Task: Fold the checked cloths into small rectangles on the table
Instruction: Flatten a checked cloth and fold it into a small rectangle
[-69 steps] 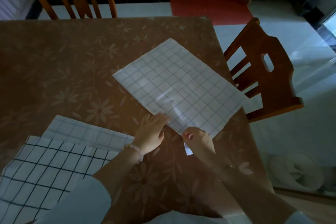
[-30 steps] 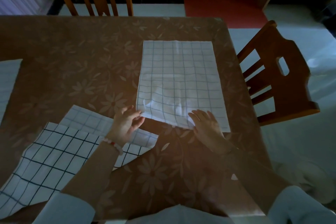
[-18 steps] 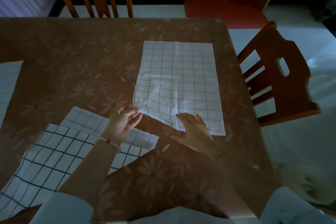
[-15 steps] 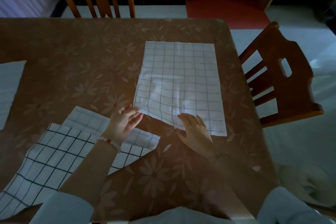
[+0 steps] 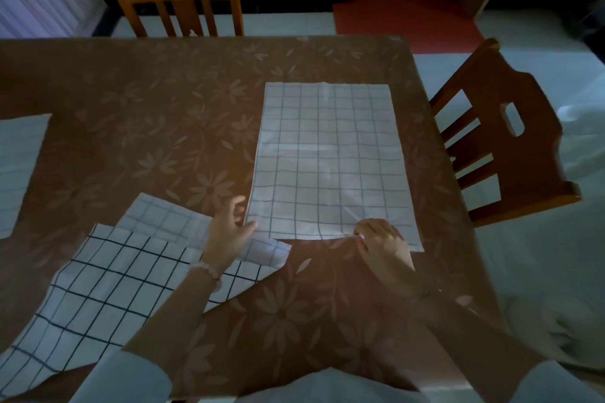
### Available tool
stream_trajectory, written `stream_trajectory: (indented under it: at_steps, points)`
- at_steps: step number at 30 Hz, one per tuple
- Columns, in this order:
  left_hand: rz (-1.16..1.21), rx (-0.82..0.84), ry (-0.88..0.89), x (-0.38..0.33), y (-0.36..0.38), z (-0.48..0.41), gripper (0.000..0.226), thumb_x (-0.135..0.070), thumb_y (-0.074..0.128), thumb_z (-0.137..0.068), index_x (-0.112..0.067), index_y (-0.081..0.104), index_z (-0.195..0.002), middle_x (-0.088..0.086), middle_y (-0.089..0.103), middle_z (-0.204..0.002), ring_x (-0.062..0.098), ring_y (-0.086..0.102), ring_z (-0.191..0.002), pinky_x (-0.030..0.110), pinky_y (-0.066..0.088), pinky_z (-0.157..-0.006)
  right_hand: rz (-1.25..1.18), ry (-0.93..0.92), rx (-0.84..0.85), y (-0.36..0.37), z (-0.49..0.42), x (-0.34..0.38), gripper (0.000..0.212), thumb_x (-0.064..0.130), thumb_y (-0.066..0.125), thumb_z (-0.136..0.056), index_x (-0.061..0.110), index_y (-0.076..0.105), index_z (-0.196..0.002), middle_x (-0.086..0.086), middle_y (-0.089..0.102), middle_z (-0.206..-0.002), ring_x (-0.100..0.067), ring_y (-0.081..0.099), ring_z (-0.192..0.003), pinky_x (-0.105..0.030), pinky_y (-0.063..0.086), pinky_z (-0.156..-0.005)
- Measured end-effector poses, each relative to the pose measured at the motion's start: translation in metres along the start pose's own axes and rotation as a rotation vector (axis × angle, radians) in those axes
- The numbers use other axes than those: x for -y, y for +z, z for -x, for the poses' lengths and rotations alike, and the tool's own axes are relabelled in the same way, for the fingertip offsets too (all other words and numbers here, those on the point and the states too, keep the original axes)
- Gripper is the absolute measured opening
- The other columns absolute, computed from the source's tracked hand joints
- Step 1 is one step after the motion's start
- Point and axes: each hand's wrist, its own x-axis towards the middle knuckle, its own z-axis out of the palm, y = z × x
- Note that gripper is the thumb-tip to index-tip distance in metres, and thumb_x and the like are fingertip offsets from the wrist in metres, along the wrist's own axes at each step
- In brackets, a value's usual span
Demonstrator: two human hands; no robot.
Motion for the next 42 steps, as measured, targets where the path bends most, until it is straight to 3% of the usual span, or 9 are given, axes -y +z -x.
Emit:
stream_trajectory:
  at_steps: [5, 11, 17, 22, 25, 29, 32, 35, 42]
  points:
    - [-0.471, 0.122, 0.519, 0.003, 0.025, 0.022, 0.050, -0.024, 0.072, -0.074, -0.011, 0.057, -0.120, 0.008, 0.059, -0.118, 0.028, 0.057, -0.108, 0.041, 0.047, -0.089, -0.029, 0.005, 0.010, -0.003, 0.018, 0.008, 0.017, 0.008, 0.079, -0.069, 0.016, 0.066, -0.077, 0.003, 0.066, -0.083, -0.015, 0.064, -0.079, -0.026, 0.051, -0.072]
    - [-0.692, 0.147, 0.708, -0.009, 0.054, 0.045, 0.039, -0.019, 0.084, -0.050, -0.018, 0.067, -0.085, -0.002, 0.065, -0.097, 0.019, 0.063, -0.089, 0.036, 0.052, -0.079, -0.036, -0.029, -0.037, -0.014, 0.035, 0.014, 0.007, 0.014, 0.074, -0.074, 0.015, 0.068, -0.078, 0.002, 0.068, -0.088, -0.017, 0.065, -0.084, -0.028, 0.052, -0.075]
    - [-0.545, 0.189, 0.642, 0.002, 0.049, 0.055, 0.006, -0.015, 0.055, -0.072, -0.019, 0.058, -0.069, -0.007, 0.059, -0.076, 0.016, 0.059, -0.068, 0.016, 0.032, -0.060, -0.050, -0.059, 0.017, -0.030, 0.056, 0.000, 0.014, 0.007, 0.078, -0.069, 0.014, 0.068, -0.077, 0.000, 0.069, -0.087, -0.018, 0.066, -0.082, -0.030, 0.054, -0.073]
    - [-0.461, 0.413, 0.485, -0.001, 0.042, 0.062, 0.019, -0.033, 0.044, -0.085, -0.022, 0.060, -0.085, -0.009, 0.060, -0.084, 0.009, 0.054, -0.079, 0.024, 0.037, -0.064, -0.145, 0.011, 0.259, -0.043, 0.062, -0.007, 0.013, 0.023, 0.057, -0.080, 0.019, 0.069, -0.079, 0.004, 0.070, -0.081, -0.015, 0.065, -0.074, -0.029, 0.054, -0.069]
    - [-0.498, 0.455, 0.453, 0.000, 0.035, 0.060, 0.026, -0.036, 0.040, -0.077, -0.021, 0.058, -0.085, -0.008, 0.059, -0.082, 0.009, 0.054, -0.078, 0.025, 0.038, -0.065, -0.107, 0.034, 0.399, -0.053, 0.061, -0.017, 0.021, 0.028, 0.052, -0.086, 0.019, 0.071, -0.088, 0.003, 0.071, -0.086, -0.015, 0.066, -0.081, -0.020, 0.044, -0.072]
    - [-0.518, 0.442, 0.418, 0.000, 0.019, 0.052, 0.018, -0.033, 0.037, -0.076, -0.023, 0.052, -0.076, -0.006, 0.051, -0.068, 0.010, 0.051, -0.068, 0.016, 0.031, -0.057, -0.155, 0.161, 0.488, -0.065, 0.055, -0.033, 0.022, 0.030, 0.055, -0.091, 0.016, 0.069, -0.101, 0.002, 0.069, -0.098, -0.015, 0.065, -0.090, -0.024, 0.051, -0.081]
    - [-0.538, 0.375, 0.432, -0.003, 0.007, 0.041, 0.011, -0.020, 0.049, -0.086, -0.020, 0.056, -0.077, -0.003, 0.058, -0.073, 0.012, 0.055, -0.072, 0.022, 0.038, -0.061, -0.156, 0.187, 0.386, -0.073, 0.044, -0.047, 0.017, 0.026, 0.062, -0.089, 0.015, 0.071, -0.099, 0.002, 0.070, -0.094, -0.015, 0.068, -0.084, -0.015, 0.050, -0.072]
    - [-0.553, 0.283, 0.430, -0.015, -0.005, 0.026, 0.008, -0.010, 0.056, -0.085, -0.015, 0.061, -0.081, -0.003, 0.063, -0.074, 0.013, 0.058, -0.071, 0.023, 0.042, -0.059, -0.182, 0.201, 0.311, -0.081, 0.019, -0.059, 0.019, 0.028, 0.061, -0.086, 0.012, 0.072, -0.086, -0.002, 0.071, -0.080, -0.015, 0.065, -0.072, -0.033, 0.056, -0.071]
    - [-0.550, 0.050, 0.512, -0.057, -0.035, -0.007, 0.011, -0.009, 0.062, -0.078, -0.019, 0.058, -0.081, -0.004, 0.061, -0.071, 0.018, 0.058, -0.064, 0.028, 0.041, -0.053, -0.255, 0.336, 0.202, -0.120, -0.043, -0.061, 0.004, 0.013, 0.066, -0.086, 0.013, 0.070, -0.085, 0.007, 0.064, -0.079, 0.000, 0.055, -0.069, 0.000, 0.040, -0.062]
